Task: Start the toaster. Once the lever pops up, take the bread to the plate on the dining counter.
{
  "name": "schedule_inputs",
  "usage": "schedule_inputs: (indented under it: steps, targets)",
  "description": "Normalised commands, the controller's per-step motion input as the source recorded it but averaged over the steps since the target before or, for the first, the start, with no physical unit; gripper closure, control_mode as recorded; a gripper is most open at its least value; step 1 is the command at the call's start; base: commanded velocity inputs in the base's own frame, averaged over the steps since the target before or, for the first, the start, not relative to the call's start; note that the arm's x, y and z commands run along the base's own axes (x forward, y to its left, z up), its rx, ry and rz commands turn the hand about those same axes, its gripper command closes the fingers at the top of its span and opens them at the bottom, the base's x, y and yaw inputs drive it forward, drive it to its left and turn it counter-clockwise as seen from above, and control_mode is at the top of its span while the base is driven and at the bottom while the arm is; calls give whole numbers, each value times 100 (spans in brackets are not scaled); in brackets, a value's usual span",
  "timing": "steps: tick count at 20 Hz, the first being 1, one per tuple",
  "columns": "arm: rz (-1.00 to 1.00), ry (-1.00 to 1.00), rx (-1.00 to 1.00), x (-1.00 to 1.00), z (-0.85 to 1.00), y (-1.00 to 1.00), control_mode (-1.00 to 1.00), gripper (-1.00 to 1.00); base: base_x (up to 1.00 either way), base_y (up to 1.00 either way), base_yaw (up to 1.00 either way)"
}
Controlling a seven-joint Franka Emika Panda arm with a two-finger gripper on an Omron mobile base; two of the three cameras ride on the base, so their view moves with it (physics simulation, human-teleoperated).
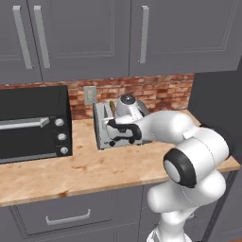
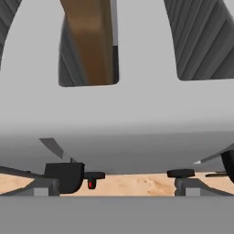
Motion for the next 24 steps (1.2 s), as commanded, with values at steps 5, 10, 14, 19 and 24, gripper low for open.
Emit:
schedule_inputs:
  steps: [5,10,14,19,24]
  targets:
    - [0,0,0,3,-14,0,-100,-100,0,0,0]
    - [0,0,0,5,-14,0,-100,-100,0,0,0]
    - [0,0,0,2,-11,0,-100,-100,0,0,0]
    - [0,0,0,0,-11,0,-100,-100,0,0,0]
    - [0,0,0,0,-10,0,-100,-100,0,0,0]
